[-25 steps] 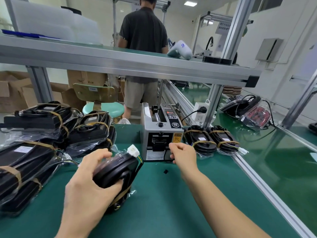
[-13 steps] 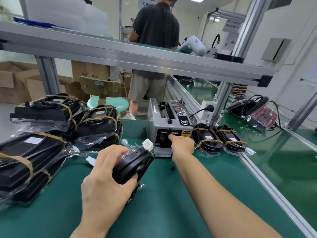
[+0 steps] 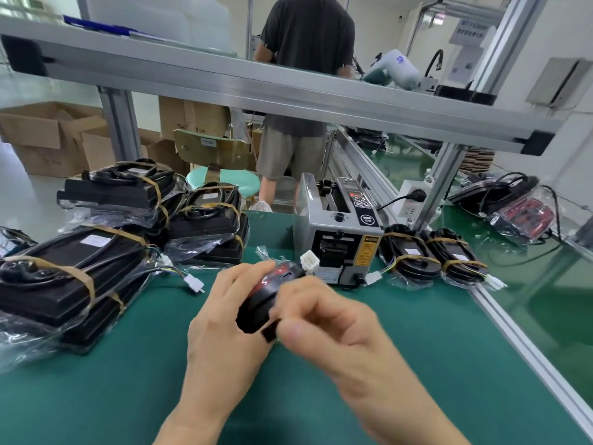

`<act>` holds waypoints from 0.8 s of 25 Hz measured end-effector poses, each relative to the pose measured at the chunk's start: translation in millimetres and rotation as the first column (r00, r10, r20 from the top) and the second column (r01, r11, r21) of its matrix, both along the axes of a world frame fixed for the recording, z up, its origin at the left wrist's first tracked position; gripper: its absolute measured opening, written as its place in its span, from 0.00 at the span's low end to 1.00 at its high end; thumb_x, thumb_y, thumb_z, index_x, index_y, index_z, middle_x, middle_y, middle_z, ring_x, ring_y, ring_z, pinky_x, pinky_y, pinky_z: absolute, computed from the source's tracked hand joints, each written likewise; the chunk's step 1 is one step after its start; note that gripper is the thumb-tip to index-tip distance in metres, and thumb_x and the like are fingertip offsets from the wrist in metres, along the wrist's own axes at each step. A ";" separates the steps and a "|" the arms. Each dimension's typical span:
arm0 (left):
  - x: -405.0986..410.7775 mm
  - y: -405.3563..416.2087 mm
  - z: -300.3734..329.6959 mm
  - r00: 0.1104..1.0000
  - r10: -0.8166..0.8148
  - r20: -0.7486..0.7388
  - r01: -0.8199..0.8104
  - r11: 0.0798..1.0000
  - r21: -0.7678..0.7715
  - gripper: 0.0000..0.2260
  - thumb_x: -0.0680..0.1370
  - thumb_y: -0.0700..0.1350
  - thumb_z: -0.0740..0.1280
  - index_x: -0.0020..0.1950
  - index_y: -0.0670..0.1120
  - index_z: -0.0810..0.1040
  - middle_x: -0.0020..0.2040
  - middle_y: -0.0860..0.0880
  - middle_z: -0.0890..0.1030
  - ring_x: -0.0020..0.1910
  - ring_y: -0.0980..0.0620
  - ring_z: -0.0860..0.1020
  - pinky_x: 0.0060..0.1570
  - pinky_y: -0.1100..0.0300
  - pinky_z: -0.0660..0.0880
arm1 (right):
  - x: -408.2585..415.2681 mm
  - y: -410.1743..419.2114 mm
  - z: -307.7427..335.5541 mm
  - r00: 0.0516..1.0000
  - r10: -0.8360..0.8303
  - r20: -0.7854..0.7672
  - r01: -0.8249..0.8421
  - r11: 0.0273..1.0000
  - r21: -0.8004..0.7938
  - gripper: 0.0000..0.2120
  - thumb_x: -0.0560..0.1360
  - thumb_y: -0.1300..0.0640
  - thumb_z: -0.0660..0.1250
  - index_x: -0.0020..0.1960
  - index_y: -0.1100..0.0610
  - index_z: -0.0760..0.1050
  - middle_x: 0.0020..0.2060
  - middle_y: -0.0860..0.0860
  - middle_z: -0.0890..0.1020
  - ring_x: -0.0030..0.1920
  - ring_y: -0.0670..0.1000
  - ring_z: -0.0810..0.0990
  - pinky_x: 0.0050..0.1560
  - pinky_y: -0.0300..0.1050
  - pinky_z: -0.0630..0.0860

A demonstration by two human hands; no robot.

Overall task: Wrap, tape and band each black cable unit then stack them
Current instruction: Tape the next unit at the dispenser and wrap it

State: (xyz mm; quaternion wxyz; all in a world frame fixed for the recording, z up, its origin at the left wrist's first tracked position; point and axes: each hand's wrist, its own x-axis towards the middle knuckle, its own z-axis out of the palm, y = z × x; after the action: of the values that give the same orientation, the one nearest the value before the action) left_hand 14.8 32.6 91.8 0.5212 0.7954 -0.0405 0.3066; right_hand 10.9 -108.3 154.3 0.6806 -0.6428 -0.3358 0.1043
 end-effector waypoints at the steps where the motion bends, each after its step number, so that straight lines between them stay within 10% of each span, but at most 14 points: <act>1: -0.9 -1.0 -0.3 1.000 -0.002 0.001 0.002 1.000 -0.004 0.22 0.64 0.54 0.71 0.58 0.65 0.75 0.57 0.61 0.76 0.56 0.61 0.76 0.54 0.64 0.72 | 2.0 2.1 -2.1 0.998 -0.055 0.029 0.056 0.997 -0.054 0.08 0.75 0.58 0.67 0.38 0.49 0.75 0.49 0.46 0.80 0.50 0.47 0.76 0.55 0.38 0.71; 7: -8.0 -4.7 -2.6 0.999 0.012 0.030 -0.012 1.000 -0.001 0.25 0.64 0.52 0.74 0.59 0.65 0.74 0.55 0.59 0.77 0.56 0.60 0.76 0.55 0.69 0.70 | 38.0 -2.0 -8.1 0.928 -0.318 -0.197 0.283 0.941 -0.186 0.10 0.78 0.61 0.64 0.38 0.55 0.76 0.61 0.45 0.75 0.51 0.31 0.75 0.48 0.21 0.66; 15: -9.8 -5.7 -6.1 0.998 0.040 0.041 -0.038 0.999 -0.031 0.25 0.64 0.52 0.74 0.59 0.64 0.74 0.55 0.60 0.77 0.56 0.63 0.75 0.55 0.73 0.68 | 39.4 -1.5 -3.3 0.910 -0.311 -0.275 0.270 0.946 -0.177 0.11 0.74 0.64 0.67 0.34 0.55 0.80 0.57 0.50 0.77 0.57 0.42 0.75 0.69 0.48 0.66; 20: -10.5 -6.7 -7.3 0.998 0.045 0.044 -0.044 0.999 -0.018 0.24 0.64 0.52 0.74 0.59 0.63 0.75 0.55 0.59 0.76 0.56 0.62 0.75 0.55 0.73 0.68 | 39.4 0.6 1.0 0.902 -0.347 -0.256 0.293 0.929 -0.227 0.12 0.73 0.64 0.68 0.32 0.54 0.80 0.55 0.49 0.77 0.56 0.42 0.75 0.69 0.47 0.66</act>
State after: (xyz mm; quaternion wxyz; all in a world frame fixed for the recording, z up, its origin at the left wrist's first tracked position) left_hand 4.3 25.9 84.5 0.5201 0.7847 -0.0316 0.3359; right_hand 50.3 -107.7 155.2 0.6684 -0.7266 -0.1101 0.1149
